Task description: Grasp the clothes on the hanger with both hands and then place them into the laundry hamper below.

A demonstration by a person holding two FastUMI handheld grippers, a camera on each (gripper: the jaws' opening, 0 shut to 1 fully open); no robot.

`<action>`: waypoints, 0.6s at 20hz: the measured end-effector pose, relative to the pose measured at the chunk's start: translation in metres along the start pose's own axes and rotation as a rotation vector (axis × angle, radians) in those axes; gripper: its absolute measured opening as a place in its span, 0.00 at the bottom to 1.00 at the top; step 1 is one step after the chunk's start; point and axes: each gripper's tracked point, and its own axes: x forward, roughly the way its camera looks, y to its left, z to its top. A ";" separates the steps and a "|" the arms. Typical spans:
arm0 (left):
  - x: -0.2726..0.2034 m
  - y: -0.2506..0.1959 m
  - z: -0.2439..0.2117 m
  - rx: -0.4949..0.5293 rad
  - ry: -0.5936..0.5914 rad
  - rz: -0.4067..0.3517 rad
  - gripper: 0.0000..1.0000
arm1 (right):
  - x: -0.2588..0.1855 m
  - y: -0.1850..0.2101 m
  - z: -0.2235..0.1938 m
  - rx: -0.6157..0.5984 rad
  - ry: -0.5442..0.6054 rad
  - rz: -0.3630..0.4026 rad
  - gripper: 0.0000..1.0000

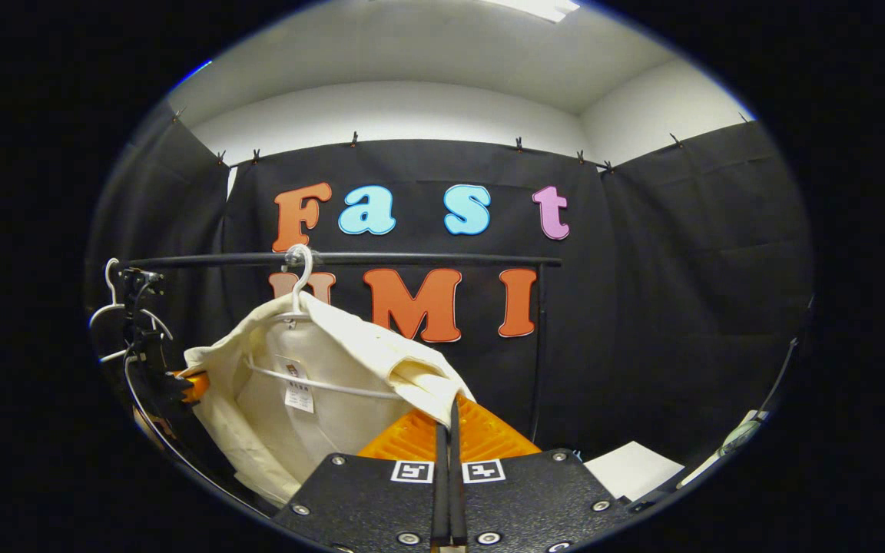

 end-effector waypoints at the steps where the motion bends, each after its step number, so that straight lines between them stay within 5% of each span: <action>1: -0.002 0.005 0.006 -0.001 -0.013 0.005 0.09 | 0.001 -0.003 0.005 -0.010 -0.007 -0.002 0.00; 12: -0.003 0.029 0.033 -0.008 -0.058 0.015 0.09 | 0.034 -0.028 0.019 -0.062 -0.016 0.029 0.00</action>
